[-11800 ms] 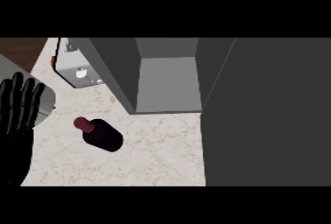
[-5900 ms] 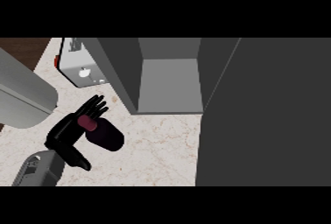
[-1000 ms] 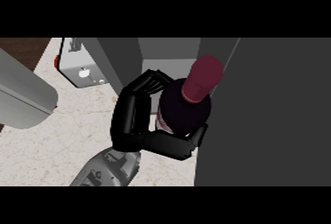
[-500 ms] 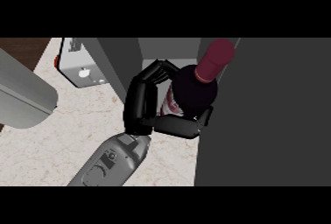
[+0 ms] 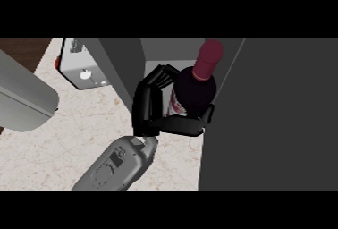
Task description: Pick up the wine, place it into the cabinet and close the cabinet
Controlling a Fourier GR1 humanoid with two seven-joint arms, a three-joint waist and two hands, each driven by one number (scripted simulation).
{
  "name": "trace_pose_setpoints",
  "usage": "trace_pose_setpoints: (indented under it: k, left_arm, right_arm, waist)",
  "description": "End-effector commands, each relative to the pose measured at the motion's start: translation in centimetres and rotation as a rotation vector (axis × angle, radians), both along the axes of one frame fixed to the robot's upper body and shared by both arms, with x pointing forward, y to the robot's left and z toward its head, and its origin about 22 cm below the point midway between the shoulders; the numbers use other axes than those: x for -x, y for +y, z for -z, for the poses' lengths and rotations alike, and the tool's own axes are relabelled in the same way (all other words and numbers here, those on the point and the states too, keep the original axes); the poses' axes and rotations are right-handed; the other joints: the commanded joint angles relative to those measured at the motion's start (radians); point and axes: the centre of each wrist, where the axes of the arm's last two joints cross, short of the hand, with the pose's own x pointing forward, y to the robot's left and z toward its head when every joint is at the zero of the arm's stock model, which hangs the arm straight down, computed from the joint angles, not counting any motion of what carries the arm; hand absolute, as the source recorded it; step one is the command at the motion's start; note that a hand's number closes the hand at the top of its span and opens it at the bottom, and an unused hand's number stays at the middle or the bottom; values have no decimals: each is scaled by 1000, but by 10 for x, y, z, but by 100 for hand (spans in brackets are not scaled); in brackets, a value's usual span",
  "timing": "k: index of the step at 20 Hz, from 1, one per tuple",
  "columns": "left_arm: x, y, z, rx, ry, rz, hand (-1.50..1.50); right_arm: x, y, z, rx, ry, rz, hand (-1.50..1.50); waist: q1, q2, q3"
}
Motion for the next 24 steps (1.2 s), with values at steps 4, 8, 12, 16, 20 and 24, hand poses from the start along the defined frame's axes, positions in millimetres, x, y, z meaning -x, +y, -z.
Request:
trace_pose_setpoints:
  k: [4, 8, 12, 16, 20, 24]
  left_arm:
    - [-17, -1, 32, -59, 28, -28, 150]
    - [-7, 6, 57, -137, 4, -55, 150]
    - [-17, 5, 59, -146, -12, -92, 150]
    - [-14, 7, 61, -141, -27, -116, 150]
    - [-31, 38, 61, -100, -11, -118, 150]
    - [-50, 39, 68, -70, -3, -145, 150]
  right_arm:
    - [21, -10, -2, -31, -56, -40, -150]
    - [31, -3, -10, -51, -58, -38, -150]
    - [28, -15, -9, -25, -54, -49, -150]
    - [41, -12, -5, -29, -49, -35, -150]
    - [26, -5, -6, -35, -54, -46, -150]
    - [25, -11, -7, -42, -53, -39, -150]
  waist:
    - [-6, 3, 0]
    - [2, 0, 0]
    - [-2, 1, 0]
    - [1, -2, 0]
    - [9, -1, 0]
    - [2, 1, 0]
